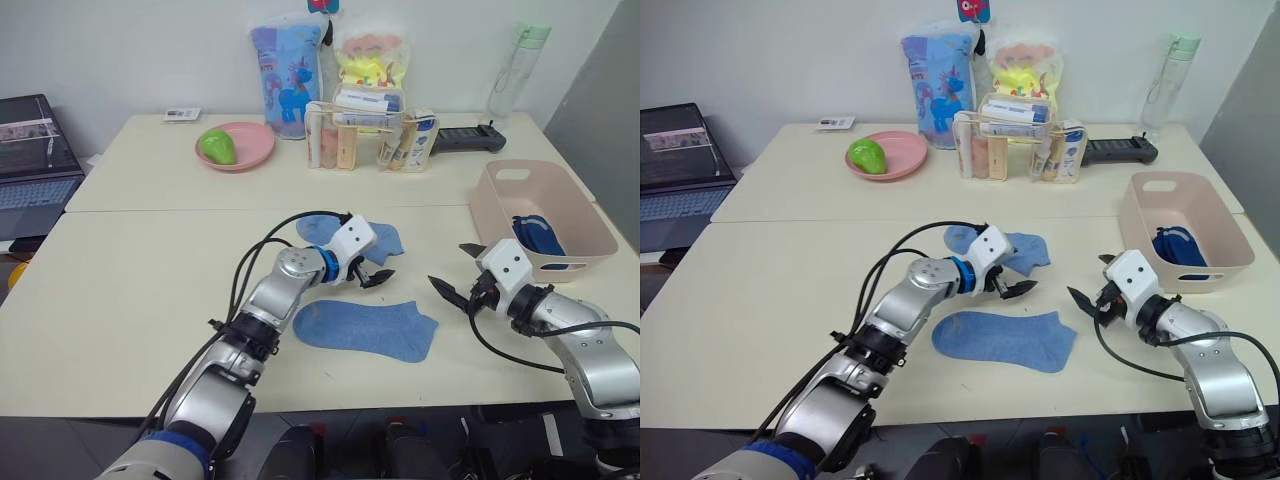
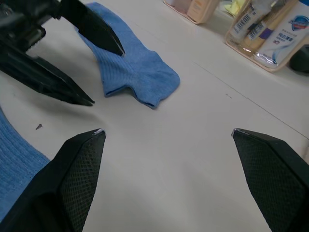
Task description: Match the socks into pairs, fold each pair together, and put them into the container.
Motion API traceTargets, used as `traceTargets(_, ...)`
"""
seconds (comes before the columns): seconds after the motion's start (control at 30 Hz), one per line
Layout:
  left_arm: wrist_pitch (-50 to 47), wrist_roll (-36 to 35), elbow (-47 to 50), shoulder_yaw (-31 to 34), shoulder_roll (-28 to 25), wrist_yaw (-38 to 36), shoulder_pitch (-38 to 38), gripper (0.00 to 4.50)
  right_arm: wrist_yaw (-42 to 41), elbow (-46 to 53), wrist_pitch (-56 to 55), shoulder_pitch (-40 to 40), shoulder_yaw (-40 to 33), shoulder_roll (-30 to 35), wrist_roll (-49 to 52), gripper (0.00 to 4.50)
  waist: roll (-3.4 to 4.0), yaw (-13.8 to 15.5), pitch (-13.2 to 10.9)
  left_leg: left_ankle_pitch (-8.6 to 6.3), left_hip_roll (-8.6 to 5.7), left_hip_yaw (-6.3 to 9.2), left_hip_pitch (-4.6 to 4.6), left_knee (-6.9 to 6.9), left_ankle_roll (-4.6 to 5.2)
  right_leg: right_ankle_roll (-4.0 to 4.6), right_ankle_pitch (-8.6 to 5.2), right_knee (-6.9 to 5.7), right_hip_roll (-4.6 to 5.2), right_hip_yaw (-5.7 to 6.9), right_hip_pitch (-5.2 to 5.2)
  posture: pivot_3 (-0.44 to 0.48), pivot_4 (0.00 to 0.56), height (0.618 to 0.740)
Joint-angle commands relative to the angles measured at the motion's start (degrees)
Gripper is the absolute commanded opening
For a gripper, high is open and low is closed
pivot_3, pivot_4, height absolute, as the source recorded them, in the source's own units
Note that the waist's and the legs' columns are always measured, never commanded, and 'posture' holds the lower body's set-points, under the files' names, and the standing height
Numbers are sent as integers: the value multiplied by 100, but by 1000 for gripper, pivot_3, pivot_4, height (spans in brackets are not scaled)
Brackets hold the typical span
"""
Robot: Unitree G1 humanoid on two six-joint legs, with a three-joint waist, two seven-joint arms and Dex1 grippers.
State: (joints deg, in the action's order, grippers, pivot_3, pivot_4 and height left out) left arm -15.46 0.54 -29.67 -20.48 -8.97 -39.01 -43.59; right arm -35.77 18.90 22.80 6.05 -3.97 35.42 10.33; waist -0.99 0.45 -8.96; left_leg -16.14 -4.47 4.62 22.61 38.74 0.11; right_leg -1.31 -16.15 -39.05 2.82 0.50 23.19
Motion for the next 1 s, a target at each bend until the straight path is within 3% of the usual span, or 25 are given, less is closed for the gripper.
traceTargets(0.03,290,293,-545,-15,131,268,-245,4483,151,348,53,-37,-194,-28,63,4500,-1,-5,0,0,-1,0,1,0,0,0,0,0,0,0,0,0,150,740)
traceTargets(0.07,390,363,-693,-28,158,307,-301,4483,172,384,65,-72,-204,-30,60,4500,-1,-3,0,0,0,2,2,3,0,0,0,0,0,1,-1,0,150,740)
traceTargets(0.17,583,441,-1101,65,254,434,-470,3864,223,459,97,-142,-237,-40,59,4500,-1,2,0,0,-3,2,0,8,0,-4,2,-1,2,0,-5,0,150,740)
traceTargets(0.57,1039,387,-1691,468,161,515,-777,136,249,386,59,-99,-171,-75,60,4500,-1,-38,0,1,-1,1,0,7,-1,-4,2,-3,1,0,0,0,150,740)
traceTargets(0.73,1119,173,-890,513,-20,-77,-588,8,213,279,28,59,-113,-107,58,4500,-1,-39,0,1,-2,2,3,6,-1,-4,2,-2,1,0,2,0,150,740)
traceTargets(1.0,513,-403,1660,521,-819,-1444,502,8,116,131,-4,182,-135,-44,74,4500,1,-55,1,1,0,1,6,5,-2,-3,3,2,2,-4,6,0,150,740)
